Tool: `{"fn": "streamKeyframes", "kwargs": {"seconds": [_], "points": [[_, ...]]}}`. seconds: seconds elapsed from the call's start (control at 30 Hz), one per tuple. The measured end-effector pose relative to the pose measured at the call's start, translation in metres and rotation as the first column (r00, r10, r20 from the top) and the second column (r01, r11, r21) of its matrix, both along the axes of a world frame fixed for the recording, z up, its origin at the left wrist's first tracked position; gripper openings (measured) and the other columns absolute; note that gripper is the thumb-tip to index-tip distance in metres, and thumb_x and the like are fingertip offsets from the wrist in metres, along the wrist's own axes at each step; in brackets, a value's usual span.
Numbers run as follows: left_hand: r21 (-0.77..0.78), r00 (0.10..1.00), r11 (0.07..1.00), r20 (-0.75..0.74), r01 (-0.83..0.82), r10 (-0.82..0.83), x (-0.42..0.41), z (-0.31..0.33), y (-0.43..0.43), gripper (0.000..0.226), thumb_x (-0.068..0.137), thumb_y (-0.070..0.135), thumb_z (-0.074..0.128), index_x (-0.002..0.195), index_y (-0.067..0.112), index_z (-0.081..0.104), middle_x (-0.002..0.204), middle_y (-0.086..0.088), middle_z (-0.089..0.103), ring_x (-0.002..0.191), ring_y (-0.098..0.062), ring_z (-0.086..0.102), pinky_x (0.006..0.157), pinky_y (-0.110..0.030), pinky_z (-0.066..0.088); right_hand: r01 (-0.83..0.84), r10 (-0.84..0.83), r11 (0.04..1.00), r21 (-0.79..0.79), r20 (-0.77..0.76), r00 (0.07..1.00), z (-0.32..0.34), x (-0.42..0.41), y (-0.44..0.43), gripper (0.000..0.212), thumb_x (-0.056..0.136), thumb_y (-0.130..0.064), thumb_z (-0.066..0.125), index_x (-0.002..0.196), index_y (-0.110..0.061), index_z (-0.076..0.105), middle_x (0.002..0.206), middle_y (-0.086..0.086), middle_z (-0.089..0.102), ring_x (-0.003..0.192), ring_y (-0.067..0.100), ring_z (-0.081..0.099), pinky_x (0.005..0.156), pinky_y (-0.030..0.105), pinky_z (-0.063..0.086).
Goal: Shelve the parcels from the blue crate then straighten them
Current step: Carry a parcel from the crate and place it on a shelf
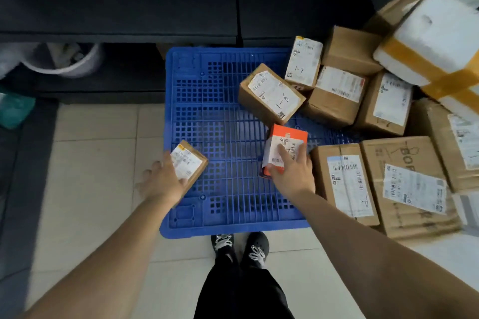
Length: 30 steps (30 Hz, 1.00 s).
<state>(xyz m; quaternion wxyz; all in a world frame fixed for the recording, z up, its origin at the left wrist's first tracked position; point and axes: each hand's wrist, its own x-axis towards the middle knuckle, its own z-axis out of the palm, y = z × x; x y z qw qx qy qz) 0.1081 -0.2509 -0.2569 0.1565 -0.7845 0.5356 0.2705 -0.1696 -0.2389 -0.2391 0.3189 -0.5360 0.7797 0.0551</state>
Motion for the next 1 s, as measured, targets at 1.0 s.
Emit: {"fn": "streamKeyframes", "kwargs": {"seconds": [1.0], "points": [[0.193, 0.179, 0.549, -0.815, -0.813, 0.552, -0.056, 0.054, 0.083, 0.044, 0.088, 0.007, 0.065, 0.125, 0.028, 0.053, 0.112, 0.008, 0.063, 0.103, -0.013, 0.06, 0.084, -0.038, 0.055, 0.234, -0.146, 0.97, -0.058, 0.634, 0.76, 0.035, 0.038, 0.006, 0.058, 0.082, -0.047, 0.062, 0.137, -0.042, 0.045, 0.13, 0.003, 0.047, 0.11, 0.016, 0.059, 0.09, 0.044, 0.055]]}}
